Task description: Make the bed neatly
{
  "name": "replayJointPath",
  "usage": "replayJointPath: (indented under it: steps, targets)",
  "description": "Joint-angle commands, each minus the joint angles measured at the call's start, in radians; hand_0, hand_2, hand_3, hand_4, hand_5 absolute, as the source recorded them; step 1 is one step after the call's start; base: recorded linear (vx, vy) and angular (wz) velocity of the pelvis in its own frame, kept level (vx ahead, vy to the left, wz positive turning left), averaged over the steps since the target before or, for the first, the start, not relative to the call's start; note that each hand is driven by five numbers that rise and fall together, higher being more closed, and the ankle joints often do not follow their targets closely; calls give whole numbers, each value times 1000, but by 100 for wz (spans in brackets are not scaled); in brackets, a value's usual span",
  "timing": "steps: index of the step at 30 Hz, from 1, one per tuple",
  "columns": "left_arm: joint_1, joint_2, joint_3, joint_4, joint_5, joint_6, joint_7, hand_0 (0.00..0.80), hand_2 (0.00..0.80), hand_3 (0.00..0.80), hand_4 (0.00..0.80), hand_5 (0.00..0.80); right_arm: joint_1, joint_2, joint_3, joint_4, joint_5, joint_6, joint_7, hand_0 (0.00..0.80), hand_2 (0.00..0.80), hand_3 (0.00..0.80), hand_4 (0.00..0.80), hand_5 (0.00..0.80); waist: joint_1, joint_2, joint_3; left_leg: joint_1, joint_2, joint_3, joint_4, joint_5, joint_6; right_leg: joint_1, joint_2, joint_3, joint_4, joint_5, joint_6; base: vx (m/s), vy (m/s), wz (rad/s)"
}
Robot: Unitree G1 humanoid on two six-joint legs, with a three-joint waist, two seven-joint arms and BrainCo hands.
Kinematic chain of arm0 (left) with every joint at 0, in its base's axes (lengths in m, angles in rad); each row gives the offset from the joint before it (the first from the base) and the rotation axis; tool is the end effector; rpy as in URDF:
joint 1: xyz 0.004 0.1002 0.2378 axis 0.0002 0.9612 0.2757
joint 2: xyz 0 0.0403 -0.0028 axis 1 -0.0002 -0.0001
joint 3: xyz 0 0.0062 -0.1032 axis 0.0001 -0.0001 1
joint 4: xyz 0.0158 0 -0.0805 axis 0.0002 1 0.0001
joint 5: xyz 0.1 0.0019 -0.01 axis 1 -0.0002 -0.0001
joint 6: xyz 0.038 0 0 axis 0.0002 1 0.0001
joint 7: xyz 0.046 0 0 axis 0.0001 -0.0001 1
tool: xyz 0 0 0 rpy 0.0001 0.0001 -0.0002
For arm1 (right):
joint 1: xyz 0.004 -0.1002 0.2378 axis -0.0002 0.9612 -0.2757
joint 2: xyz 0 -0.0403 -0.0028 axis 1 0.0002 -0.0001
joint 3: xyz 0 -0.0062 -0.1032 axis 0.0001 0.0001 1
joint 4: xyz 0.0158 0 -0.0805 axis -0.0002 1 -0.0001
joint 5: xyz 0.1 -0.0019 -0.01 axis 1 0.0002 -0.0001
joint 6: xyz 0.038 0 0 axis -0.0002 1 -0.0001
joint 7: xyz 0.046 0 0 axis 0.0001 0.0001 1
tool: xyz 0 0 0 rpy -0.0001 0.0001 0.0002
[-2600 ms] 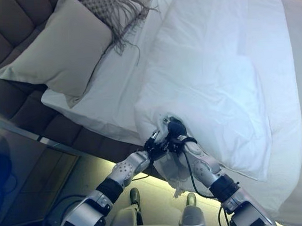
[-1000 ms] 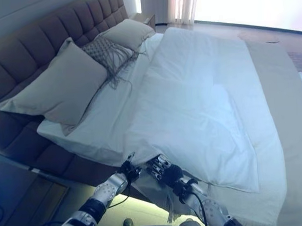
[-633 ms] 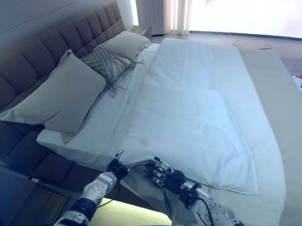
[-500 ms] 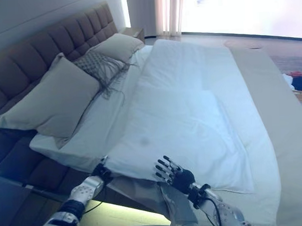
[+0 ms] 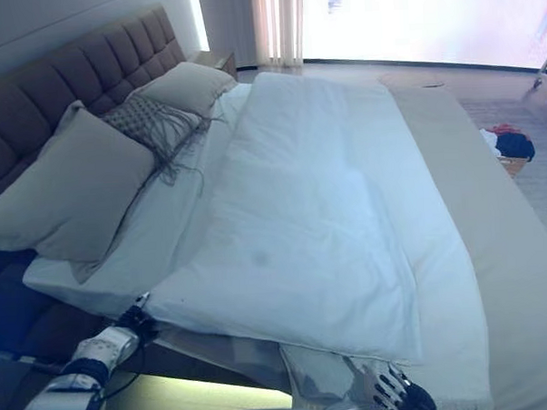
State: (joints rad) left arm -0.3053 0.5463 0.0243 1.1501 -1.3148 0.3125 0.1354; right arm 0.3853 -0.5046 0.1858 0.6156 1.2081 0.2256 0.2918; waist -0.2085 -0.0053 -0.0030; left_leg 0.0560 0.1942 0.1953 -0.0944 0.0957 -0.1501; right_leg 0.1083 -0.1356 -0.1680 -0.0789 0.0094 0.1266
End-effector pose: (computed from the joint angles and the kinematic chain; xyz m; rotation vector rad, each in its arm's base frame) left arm 0.1857 0.3109 -0.0320 -0.8589 0.7983 0.7572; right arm 0.0281 -0.2687 -0.0759 0.8053 0.9650 -0.2605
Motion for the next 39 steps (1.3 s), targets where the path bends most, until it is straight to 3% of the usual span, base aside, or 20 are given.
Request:
replayJointPath:
  steps: [1, 6, 9, 12, 19, 24, 31, 34, 39]
  targets:
    - [-185, 367, 214, 145, -51, -109, -53, 800, 800, 800, 800, 800, 8, 34, -52, 17, 10, -55, 97, 0, 0, 0, 0, 0, 34, 15, -36, 18, 41, 8, 7, -6, -9, -52, -87, 14, 63, 19, 85, 8, 11, -15]
    - [-152, 550, 309, 207, -40, -68, -120, 800, 800, 800, 800, 800, -7, 27, -120, 71, 1, -63, 159, 0, 0, 0, 0, 0, 41, 29, -37, 17, 43, 15, 7, -8, -11, -58, -87, 13, 62, 18, 84, 3, 42, -18]
    - [-127, 620, 312, 177, 155, -71, -223, 800, 800, 800, 800, 800, -14, 17, -162, 81, 14, -61, 176, 0, 0, 0, 0, 0, 59, 39, -33, 10, 41, 8, 7, -8, -10, -62, -89, 2, 65, 17, 85, -17, 68, -2]
    - [-106, 667, 333, 171, 119, -38, -260, 800, 800, 800, 800, 800, -16, 25, -186, 98, 25, -67, 191, 0, 0, 0, 0, 0, 81, 47, -32, 4, 32, -6, 9, -12, -6, -59, -97, -13, 66, 16, 89, -5, 87, -6]
    - [-48, 630, 425, 225, -9, -25, -218, 800, 800, 800, 800, 800, -49, 73, -161, 104, 35, -91, 195, 0, 0, 0, 0, 0, 105, 44, -32, 5, 15, -32, 13, -24, 7, -50, -116, -25, 92, -4, 88, 20, 64, 1]
    - [47, 623, 549, 243, -49, -67, -183, 800, 800, 800, 800, 800, -48, 70, -188, 85, 39, -87, 184, 0, 0, 0, 0, 0, 116, 38, -34, 5, 11, -37, 13, -30, 8, -46, -118, -31, 83, -4, 85, 3, 63, 0]
    - [155, 761, 704, 174, 64, -72, -111, 800, 800, 800, 800, 800, -39, 43, -208, 11, 48, -59, 137, 0, 0, 0, 0, 0, 151, 42, -33, -5, 14, -43, 13, -23, 7, -41, -119, -56, 73, 5, 85, -18, 42, -9]
    - [128, 805, 702, 142, 72, -56, -111, 800, 800, 800, 800, 800, -48, 40, -192, -3, 63, -57, 119, 0, 0, 0, 0, 0, 156, 46, -36, -10, 13, -46, 10, -22, 6, -39, -119, -70, 71, 5, 84, 0, 0, 0]
    - [17, 818, 602, 84, 103, -44, -132, 800, 800, 800, 800, 800, -72, 48, -154, -4, 78, -64, 103, 0, 0, 0, 0, 0, 163, 54, -39, -21, 4, -60, 8, -20, 5, -34, -123, -83, 68, 5, 85, -18, 7, 10]
